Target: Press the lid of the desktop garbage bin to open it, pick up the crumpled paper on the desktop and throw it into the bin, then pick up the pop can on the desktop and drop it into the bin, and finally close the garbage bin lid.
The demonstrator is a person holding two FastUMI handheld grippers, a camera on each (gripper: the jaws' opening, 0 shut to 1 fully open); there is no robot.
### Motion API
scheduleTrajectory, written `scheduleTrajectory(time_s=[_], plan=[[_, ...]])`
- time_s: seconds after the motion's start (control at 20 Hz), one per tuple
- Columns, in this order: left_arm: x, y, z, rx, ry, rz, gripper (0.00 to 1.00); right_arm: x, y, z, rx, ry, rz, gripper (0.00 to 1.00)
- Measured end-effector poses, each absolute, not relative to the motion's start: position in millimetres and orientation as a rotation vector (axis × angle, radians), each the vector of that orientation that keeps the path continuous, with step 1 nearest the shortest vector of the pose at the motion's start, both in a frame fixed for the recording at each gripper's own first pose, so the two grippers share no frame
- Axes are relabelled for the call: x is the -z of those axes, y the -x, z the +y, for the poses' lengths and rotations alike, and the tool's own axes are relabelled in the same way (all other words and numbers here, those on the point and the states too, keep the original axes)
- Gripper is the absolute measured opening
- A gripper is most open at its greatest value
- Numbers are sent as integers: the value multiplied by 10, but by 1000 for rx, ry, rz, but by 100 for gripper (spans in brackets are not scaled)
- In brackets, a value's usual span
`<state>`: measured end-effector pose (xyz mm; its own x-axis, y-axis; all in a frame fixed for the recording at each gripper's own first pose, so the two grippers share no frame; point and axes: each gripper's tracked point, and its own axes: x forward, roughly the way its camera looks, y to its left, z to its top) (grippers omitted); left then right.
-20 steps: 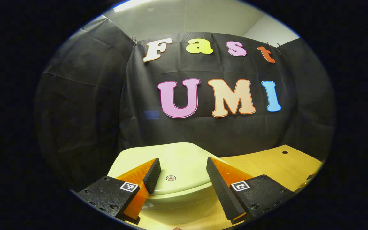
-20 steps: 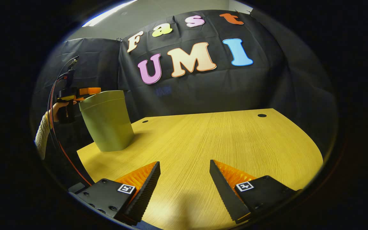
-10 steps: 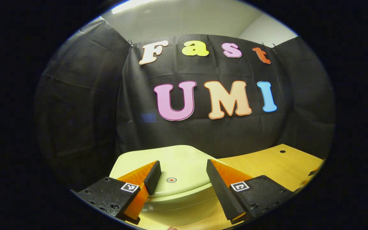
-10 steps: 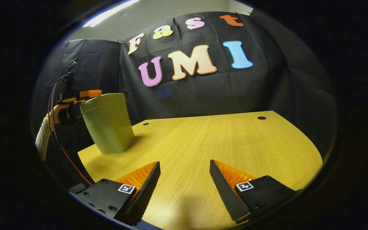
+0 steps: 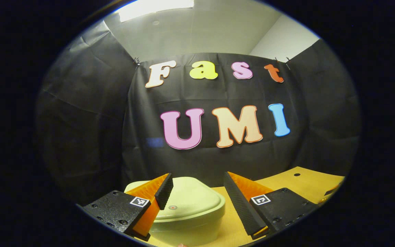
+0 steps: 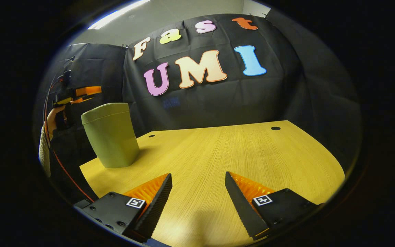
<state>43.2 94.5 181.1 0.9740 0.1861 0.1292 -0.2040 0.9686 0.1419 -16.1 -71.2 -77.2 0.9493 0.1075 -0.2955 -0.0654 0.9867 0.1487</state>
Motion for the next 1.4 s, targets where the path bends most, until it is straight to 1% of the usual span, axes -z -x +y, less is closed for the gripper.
scheduleTrajectory(time_s=[0.15,0.35,0.6,0.8,1.1,1.2,1.4], plan=[[-1645,-389,451,-94,-122,-147,92,749,177,-648,-102,-136,304,98],[-1316,-334,-31,13,-36,-179,92,670,183,-692,-68,-105,283,98],[-700,-322,-176,24,-73,-176,92,577,122,-648,-55,-121,242,98],[-297,-282,-295,49,-38,-148,92,509,68,-511,-61,-128,214,98],[9,-193,-354,88,-51,-162,92,403,-4,-349,-48,-110,129,98],[102,-177,-356,100,-32,-156,92,524,-6,-248,-61,-82,142,98],[203,-158,-261,98,5,-142,92,546,-32,-88,-87,-76,140,98]])
